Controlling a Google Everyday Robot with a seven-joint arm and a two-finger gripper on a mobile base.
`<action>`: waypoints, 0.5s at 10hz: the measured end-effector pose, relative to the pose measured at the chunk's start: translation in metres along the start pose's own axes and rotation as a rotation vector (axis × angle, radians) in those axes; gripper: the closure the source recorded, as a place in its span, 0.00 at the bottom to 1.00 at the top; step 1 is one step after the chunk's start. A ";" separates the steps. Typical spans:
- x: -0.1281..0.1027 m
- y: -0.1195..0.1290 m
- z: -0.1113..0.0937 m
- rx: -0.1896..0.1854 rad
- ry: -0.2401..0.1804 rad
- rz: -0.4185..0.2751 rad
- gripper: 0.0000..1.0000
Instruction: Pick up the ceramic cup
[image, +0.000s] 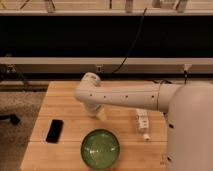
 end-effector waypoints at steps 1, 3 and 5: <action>0.000 0.002 0.003 -0.004 -0.004 0.000 0.20; 0.000 0.002 0.004 -0.006 -0.013 0.001 0.21; 0.001 0.004 0.007 -0.010 -0.018 -0.001 0.22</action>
